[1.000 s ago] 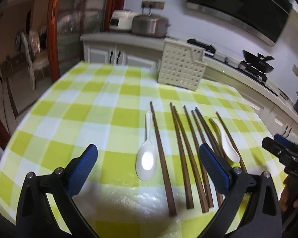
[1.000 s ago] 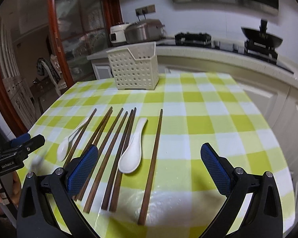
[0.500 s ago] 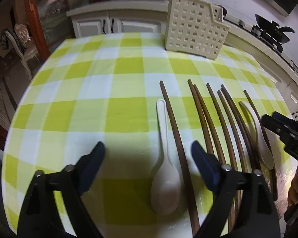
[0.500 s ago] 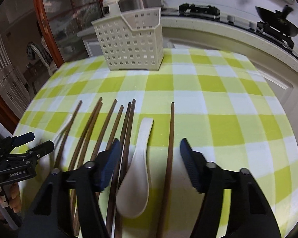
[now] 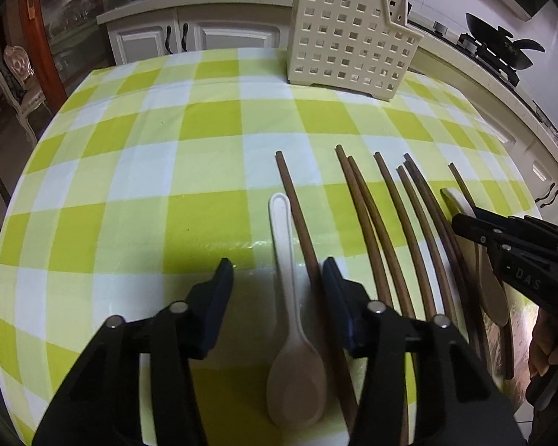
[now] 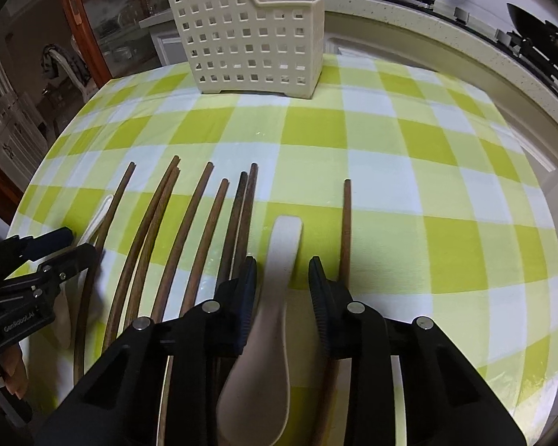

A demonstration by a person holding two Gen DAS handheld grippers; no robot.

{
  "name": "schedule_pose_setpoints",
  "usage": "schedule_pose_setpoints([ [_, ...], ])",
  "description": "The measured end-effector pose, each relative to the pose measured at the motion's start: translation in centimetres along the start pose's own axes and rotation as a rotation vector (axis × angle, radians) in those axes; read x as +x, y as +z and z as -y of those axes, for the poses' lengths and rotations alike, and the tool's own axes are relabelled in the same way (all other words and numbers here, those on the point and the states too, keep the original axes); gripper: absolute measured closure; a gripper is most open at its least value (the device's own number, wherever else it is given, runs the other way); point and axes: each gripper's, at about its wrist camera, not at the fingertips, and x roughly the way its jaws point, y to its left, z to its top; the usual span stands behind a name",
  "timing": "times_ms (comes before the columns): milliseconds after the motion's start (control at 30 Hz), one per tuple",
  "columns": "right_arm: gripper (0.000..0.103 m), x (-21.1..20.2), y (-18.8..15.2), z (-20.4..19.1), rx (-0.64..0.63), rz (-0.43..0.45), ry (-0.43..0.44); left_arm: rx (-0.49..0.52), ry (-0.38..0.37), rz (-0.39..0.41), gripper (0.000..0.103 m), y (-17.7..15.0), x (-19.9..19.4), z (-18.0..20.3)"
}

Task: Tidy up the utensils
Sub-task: 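Lower the left tool onto one white spoon while the right tool lowers onto the other spoon, then close the left tool on its white spoon while the right tool grips and lifts the other spoon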

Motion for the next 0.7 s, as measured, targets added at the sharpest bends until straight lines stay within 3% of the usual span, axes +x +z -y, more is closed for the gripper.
schedule_pose_setpoints([
  [100, 0.075, 0.1, 0.2, 0.0, -0.003, 0.000, 0.009, -0.001, 0.009, 0.000, 0.058, 0.5, -0.1, -0.1],
  [233, 0.081, 0.2, 0.4, 0.3, -0.001, 0.006, 0.020, 0.019, 0.025, -0.016, 0.073, 1.2, 0.3, 0.2],
  [433, 0.081, 0.2, 0.5, 0.5, 0.005, 0.010, 0.043, 0.032, 0.046, -0.035, 0.083, 1.3, 0.9, 0.5],
  [700, 0.081, 0.4, 0.7, 0.4, -0.010, 0.012, 0.050, 0.068, 0.101, -0.042, 0.085, 1.9, 1.4, 1.4],
])
